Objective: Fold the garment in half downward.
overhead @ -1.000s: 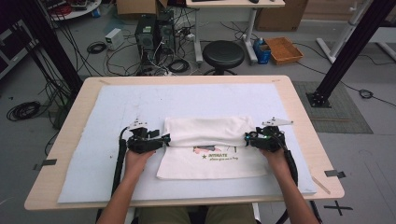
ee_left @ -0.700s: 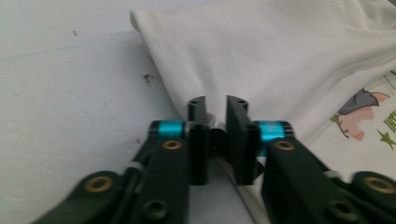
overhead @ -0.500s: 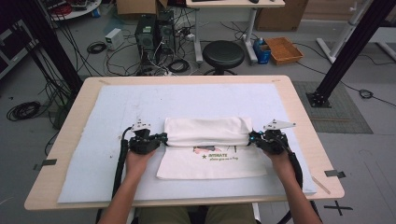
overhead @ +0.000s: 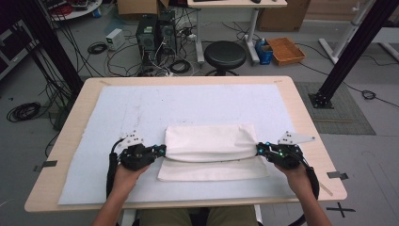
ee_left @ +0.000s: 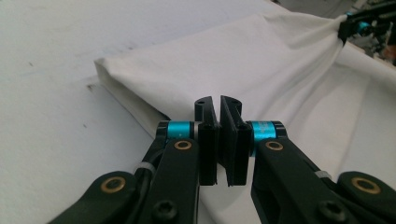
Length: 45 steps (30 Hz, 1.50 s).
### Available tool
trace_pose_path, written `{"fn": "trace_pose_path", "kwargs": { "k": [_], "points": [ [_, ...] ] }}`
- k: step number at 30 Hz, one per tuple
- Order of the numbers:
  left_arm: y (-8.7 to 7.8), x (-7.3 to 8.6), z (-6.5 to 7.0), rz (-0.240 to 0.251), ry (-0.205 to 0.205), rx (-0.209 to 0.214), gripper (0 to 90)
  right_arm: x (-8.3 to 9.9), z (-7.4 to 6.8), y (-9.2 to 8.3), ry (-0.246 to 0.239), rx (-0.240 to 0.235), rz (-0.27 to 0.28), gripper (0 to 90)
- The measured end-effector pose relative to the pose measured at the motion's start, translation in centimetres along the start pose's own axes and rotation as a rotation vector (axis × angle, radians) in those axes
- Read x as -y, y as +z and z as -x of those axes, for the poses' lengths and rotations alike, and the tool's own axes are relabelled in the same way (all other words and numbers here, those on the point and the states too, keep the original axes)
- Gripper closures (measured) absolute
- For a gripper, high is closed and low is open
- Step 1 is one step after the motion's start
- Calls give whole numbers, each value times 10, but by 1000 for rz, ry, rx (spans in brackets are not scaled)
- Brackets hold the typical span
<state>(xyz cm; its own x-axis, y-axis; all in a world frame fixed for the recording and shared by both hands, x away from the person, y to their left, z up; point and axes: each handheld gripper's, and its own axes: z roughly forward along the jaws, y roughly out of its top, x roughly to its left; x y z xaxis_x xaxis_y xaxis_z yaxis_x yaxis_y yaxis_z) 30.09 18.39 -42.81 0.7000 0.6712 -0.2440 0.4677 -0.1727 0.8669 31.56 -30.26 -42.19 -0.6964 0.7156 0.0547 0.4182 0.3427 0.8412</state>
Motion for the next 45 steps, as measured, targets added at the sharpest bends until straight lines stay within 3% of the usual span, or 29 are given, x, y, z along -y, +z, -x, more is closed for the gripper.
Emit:
{"fn": "trace_pose_path", "kwargs": {
  "k": [8,12,14,15,17,20,25,27,29,30,32,34,36,38,41,43,45],
  "points": [
    [-15,18,16,-60,38,60,852,27,-9,-23,26,-82,-30,806],
    [-15,27,22,-116,54,93,852,37,-15,-28,-3,-92,-91,799],
    [-16,29,23,-134,56,115,847,39,-17,-29,-4,-110,-121,678],
    [-17,29,23,-120,56,118,815,40,-17,-31,13,-100,-119,604],
    [-19,25,20,-82,21,94,638,37,-15,-35,51,-76,-72,559],
    [-16,17,16,-55,8,25,527,29,-12,-36,86,-37,-33,549],
    [-2,7,11,-27,-3,-65,486,30,-16,-17,40,-11,-135,785],
    [0,4,9,-22,0,-96,486,35,-17,-13,31,2,-202,818],
    [1,1,6,-10,-1,-115,485,37,-16,-17,38,-9,-198,821],
    [1,-1,4,-5,-4,-123,480,36,-16,-19,44,-14,-208,805],
    [3,-4,-2,7,-12,-151,447,33,-13,-23,57,-31,-205,652],
    [7,-9,-9,21,-34,-177,423,27,-7,-24,97,4,-146,494],
    [14,-18,-17,24,-58,-197,384,16,2,-21,130,46,-79,399],
    [25,-30,-25,26,-68,-225,382,3,12,-10,146,86,-46,377],
    [47,-43,-37,-1,-86,-229,351,-15,28,21,187,125,-32,338],
    [62,-46,-41,-31,-81,-231,350,-23,33,44,219,168,-70,337],
    [78,-47,-44,-91,-88,-253,350,-28,36,64,217,183,-131,346]
  ]
}}
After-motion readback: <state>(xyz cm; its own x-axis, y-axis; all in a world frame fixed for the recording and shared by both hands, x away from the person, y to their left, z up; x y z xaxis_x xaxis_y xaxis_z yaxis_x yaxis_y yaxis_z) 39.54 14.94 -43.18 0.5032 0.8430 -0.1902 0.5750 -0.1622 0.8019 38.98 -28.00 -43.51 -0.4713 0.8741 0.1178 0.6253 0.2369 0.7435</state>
